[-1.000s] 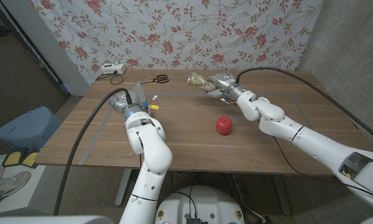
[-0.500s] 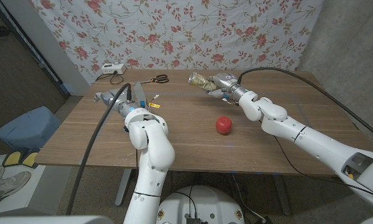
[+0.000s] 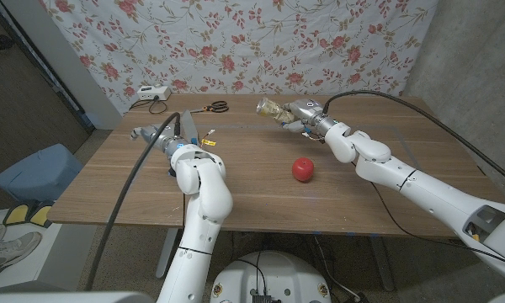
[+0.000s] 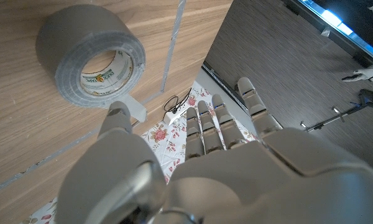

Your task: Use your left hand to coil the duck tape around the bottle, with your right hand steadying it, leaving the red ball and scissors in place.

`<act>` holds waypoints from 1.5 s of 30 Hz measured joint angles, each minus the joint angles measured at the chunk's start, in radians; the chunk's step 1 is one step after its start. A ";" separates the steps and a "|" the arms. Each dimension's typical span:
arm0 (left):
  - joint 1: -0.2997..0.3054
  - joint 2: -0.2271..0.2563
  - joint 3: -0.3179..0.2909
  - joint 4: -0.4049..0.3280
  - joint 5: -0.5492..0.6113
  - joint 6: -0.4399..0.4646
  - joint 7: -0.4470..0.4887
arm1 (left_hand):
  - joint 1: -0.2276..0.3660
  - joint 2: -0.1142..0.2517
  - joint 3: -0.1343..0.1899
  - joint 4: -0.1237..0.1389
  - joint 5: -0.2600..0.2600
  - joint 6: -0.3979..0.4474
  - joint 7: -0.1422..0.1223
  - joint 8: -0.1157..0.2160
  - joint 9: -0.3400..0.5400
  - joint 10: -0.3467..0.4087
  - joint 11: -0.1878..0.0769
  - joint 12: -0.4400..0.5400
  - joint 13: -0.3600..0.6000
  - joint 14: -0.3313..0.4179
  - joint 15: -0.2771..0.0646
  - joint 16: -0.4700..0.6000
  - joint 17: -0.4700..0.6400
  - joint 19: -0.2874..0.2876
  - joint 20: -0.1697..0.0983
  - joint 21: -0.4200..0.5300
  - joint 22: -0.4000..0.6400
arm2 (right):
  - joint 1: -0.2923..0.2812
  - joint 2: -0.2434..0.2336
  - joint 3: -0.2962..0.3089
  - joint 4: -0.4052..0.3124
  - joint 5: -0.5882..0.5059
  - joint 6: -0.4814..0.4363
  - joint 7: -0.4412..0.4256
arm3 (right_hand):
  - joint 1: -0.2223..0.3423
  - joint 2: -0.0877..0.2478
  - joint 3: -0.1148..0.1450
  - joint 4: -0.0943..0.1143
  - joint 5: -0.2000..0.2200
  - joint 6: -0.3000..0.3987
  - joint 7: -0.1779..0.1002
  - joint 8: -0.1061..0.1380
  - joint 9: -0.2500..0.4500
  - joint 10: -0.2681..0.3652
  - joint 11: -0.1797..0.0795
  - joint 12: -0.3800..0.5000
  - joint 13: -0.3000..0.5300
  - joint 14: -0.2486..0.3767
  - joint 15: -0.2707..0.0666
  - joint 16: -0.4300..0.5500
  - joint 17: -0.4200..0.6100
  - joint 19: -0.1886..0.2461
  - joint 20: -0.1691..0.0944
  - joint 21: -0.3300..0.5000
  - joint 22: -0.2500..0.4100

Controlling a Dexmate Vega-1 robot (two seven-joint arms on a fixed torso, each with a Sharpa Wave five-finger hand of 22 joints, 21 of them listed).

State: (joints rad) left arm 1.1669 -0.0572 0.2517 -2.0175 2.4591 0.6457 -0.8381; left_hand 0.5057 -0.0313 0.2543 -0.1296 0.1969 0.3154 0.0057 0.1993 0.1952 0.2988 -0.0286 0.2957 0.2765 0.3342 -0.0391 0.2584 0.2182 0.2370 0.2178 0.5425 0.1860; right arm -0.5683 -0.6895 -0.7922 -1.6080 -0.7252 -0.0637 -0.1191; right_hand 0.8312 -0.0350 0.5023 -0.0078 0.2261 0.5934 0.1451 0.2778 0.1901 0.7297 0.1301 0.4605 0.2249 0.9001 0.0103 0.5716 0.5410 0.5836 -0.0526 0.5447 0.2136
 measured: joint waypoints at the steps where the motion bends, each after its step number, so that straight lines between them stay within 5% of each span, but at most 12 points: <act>1: -0.002 0.003 0.000 0.003 -0.008 0.002 -0.002 | 0.000 0.000 0.000 0.000 0.000 0.000 0.000 0.000 0.000 0.000 0.000 -0.002 -0.001 0.000 0.000 0.000 -0.001 0.000 0.000 -0.003 0.000 | 0.000 0.000 0.000 0.000 0.000 0.000 0.000 | 0.000 0.000 0.000 0.000 -0.002 0.000 0.000 0.000 0.001 0.000 0.000 0.000 0.001 0.000 0.000 0.000 0.002 0.000 0.000 0.000 0.000; 32: -0.082 0.155 0.080 0.143 -0.181 0.063 -0.061 | -0.022 -0.057 -0.041 0.003 0.012 0.026 -0.004 0.005 0.000 0.031 -0.023 -0.004 -0.007 0.020 -0.002 -0.008 -0.014 0.027 -0.020 -0.010 -0.005 | 0.004 -0.007 0.011 0.015 0.023 0.013 0.012 | 0.000 0.000 -0.004 0.004 0.001 0.007 0.007 -0.018 0.003 0.003 -0.003 -0.015 0.006 0.004 -0.004 -0.012 0.009 -0.009 -0.002 0.021 -0.005; 45: -0.125 0.212 0.140 0.177 -0.264 0.071 -0.075 | -0.047 -0.127 -0.096 0.003 0.040 0.018 0.007 0.005 0.000 0.023 -0.016 -0.015 -0.012 0.016 -0.006 -0.018 -0.015 0.044 -0.018 -0.021 -0.005 | 0.015 0.002 0.005 0.036 0.031 0.013 0.016 | 0.000 0.000 -0.004 0.004 -0.001 0.007 0.007 -0.019 0.003 0.003 -0.003 -0.021 0.010 0.006 -0.002 -0.015 0.013 -0.009 -0.002 0.032 -0.004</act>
State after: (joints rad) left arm 1.0422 0.1551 0.3921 -1.8405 2.1952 0.7168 -0.9134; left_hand 0.4586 -0.1584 0.1578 -0.1269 0.2365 0.3336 0.0124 0.2041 0.1955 0.3223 -0.0443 0.2808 0.2644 0.3504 -0.0448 0.2400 0.2031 0.2811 0.1997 0.5213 0.1813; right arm -0.5529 -0.6872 -0.7876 -1.5722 -0.6938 -0.0508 -0.1028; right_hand 0.8312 -0.0349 0.4982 -0.0038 0.2247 0.6004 0.1521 0.2584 0.1932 0.7332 0.1270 0.4398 0.2351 0.9060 0.0087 0.5561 0.5542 0.5745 -0.0546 0.5771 0.2091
